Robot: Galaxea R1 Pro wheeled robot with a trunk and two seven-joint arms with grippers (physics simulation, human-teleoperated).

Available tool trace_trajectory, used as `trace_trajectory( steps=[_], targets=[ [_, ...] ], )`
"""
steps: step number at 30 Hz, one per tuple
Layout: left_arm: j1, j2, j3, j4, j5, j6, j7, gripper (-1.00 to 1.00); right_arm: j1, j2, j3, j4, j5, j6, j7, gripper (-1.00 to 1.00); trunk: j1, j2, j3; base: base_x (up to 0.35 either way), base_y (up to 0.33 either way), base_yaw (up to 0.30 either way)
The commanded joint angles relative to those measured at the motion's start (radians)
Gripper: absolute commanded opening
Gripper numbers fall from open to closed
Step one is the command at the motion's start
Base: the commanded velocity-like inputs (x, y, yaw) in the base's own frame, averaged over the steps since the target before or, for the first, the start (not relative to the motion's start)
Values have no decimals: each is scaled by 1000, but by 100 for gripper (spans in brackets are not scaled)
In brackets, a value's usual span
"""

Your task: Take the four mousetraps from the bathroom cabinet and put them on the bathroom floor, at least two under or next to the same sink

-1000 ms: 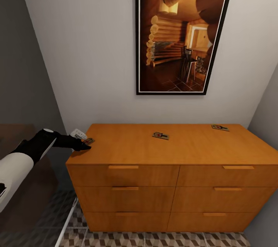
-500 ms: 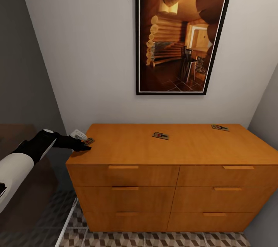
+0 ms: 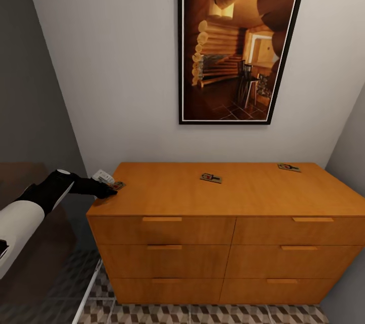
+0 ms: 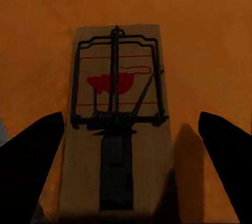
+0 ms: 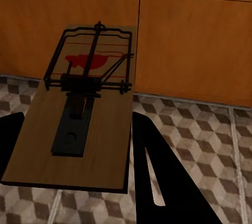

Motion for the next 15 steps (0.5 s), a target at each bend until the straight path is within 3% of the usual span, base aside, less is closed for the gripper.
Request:
trace_trajectory(
  steps=[1,15],
  targets=[
    [0,0,0,-2,-4,7,-4,-100,-1,0,-1,0,-1,-3,6,-100,0,-1,-1,0,0,0],
    [0,0,0,-2,-5,8,-4,-100,-1,0,-1,0,-1,-3,6,-100,0,-1,-1,0,0,0]
  ],
)
